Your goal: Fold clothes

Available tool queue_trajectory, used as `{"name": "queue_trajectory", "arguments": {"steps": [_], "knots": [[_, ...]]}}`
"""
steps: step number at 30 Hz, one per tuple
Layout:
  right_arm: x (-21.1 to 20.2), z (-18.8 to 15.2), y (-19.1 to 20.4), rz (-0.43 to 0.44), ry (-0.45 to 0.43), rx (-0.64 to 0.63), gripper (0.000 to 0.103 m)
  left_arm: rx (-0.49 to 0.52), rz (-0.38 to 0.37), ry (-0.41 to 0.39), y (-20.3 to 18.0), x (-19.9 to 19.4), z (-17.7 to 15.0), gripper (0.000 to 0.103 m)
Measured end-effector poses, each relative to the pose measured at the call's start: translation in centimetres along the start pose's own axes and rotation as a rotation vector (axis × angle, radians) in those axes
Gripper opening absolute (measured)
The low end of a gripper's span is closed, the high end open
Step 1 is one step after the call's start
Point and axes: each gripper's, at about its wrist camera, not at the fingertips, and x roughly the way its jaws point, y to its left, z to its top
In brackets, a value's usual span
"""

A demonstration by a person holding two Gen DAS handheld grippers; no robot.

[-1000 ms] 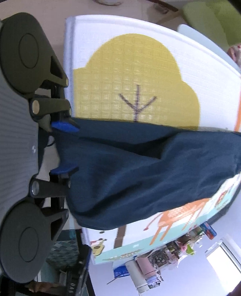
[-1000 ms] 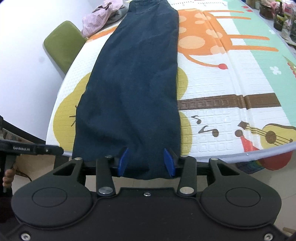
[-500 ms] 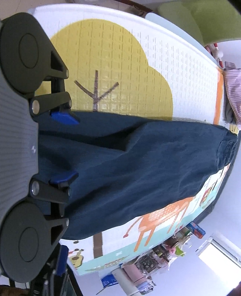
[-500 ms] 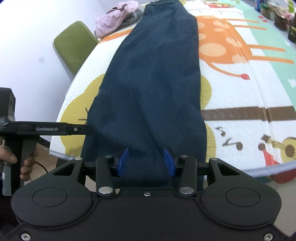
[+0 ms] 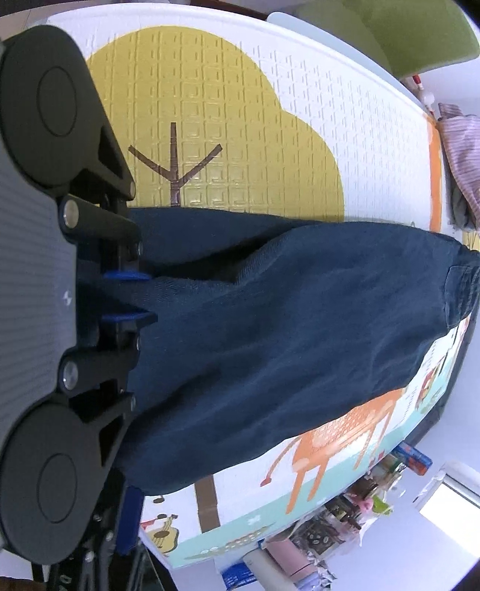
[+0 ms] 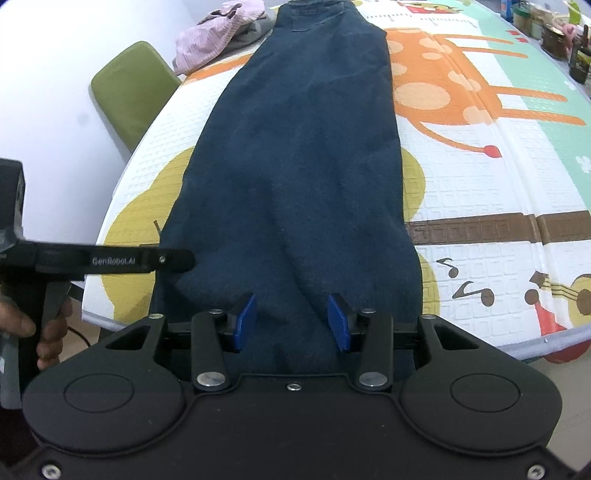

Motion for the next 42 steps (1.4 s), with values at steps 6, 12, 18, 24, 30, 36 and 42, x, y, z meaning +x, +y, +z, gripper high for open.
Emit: {"name": "queue_trajectory", "arguments": {"steps": [6, 12, 18, 24, 30, 36, 42], "knots": [[0.3, 0.1, -0.2, -0.011, 0.017, -0.011, 0.042, -0.068, 0.003, 0.009, 1.2, -1.4, -0.4, 0.016], [1.6, 0.1, -0.6, -0.022, 0.056, -0.005, 0.042, -0.105, 0.086, 0.048, 2.9, -1.0, -1.4, 0.01], [3.8, -0.1, -1.5, -0.058, 0.101, 0.018, 0.041, -0.156, 0.115, 0.083, 4.9, 0.1, -2.9, 0.011], [4.4, -0.6, -2.0, -0.066, 0.111, 0.033, 0.041, -0.216, 0.036, 0.048, 6.2, -1.3, -3.8, 0.016], [4.1, -0.5, -1.8, -0.071, 0.093, 0.028, 0.041, -0.163, -0.014, 0.05, 5.6, -2.1, -4.4, 0.033], [4.2, -0.6, -1.8, -0.079, 0.1, 0.041, 0.041, -0.099, -0.069, 0.075, 4.0, -1.3, -5.0, 0.042], [4.2, -0.7, -1.7, -0.088, 0.103, 0.044, 0.042, -0.061, -0.055, 0.088, 3.0, -0.2, -5.6, 0.046]]}}
